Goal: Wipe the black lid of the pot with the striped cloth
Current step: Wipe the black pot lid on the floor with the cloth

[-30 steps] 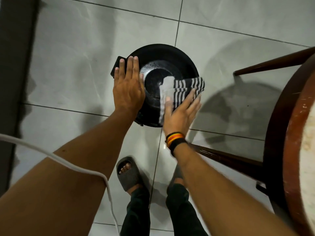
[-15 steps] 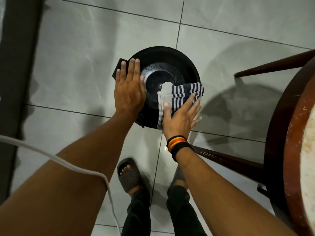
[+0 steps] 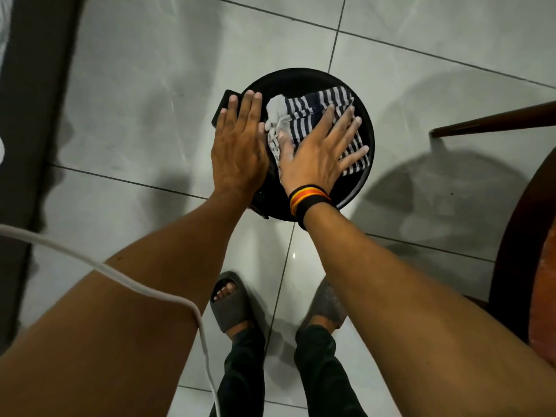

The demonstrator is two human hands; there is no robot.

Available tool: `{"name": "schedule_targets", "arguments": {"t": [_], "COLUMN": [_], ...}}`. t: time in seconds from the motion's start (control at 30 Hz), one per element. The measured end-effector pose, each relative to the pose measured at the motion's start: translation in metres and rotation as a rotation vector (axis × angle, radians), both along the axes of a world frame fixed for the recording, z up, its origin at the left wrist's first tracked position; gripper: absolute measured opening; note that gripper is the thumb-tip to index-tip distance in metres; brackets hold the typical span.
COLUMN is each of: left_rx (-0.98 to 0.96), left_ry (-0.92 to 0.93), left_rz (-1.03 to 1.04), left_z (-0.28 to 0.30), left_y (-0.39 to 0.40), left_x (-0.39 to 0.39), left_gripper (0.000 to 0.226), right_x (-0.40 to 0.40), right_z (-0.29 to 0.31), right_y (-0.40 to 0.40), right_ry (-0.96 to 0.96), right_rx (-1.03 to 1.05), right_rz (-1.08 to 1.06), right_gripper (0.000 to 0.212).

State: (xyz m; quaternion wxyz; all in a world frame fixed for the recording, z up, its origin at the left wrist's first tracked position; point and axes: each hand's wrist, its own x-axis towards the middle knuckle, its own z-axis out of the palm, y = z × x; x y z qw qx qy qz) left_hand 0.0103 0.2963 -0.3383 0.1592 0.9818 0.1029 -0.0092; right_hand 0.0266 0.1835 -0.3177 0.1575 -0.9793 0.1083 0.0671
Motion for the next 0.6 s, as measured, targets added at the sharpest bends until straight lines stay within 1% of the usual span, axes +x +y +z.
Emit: {"name": "schedule_targets", "arguments": {"t": [0.1, 0.2, 0.3, 0.43, 0.53, 0.6], "left_rx": [-0.010, -0.018, -0.024, -0.024, -0.023, -0.057], "left_ry": [0.010, 0.006, 0.009, 0.001, 0.000, 0.011], "left_rz": [-0.004, -0.002, 0.007, 0.016, 0.014, 0.008], "left_z": [0.001, 0.003, 0.002, 0.001, 0.003, 0.008], "left_y": [-0.001, -0.002, -0.003, -0.004, -0.006, -0.006], "left_x": [0.000, 0.000, 0.000, -0.001, 0.000, -0.001], "left_gripper": [0.056, 0.055, 0.055, 0.055, 0.056, 0.056], "right_x": [0.021, 0.023, -0.006, -0.063, -0.088, -0.092], "right_z": [0.003, 0.005, 0.003, 0.002, 0.006, 0.014], "right_y": [-0.003, -0.023, -0.049, -0.048, -0.029, -0.024], "right_ry": [0.021, 0.023, -0.011, -0.055, -0.041, -0.040], "right_rx": [0.050, 0.136, 0.300, 0.461, 0.510, 0.515], "right_rz": [-0.088, -0.181, -0.321, -0.387, -0.468, -0.517], "right_gripper": [0.091, 0.080, 0.070, 0.066, 0.068, 0.073]}}
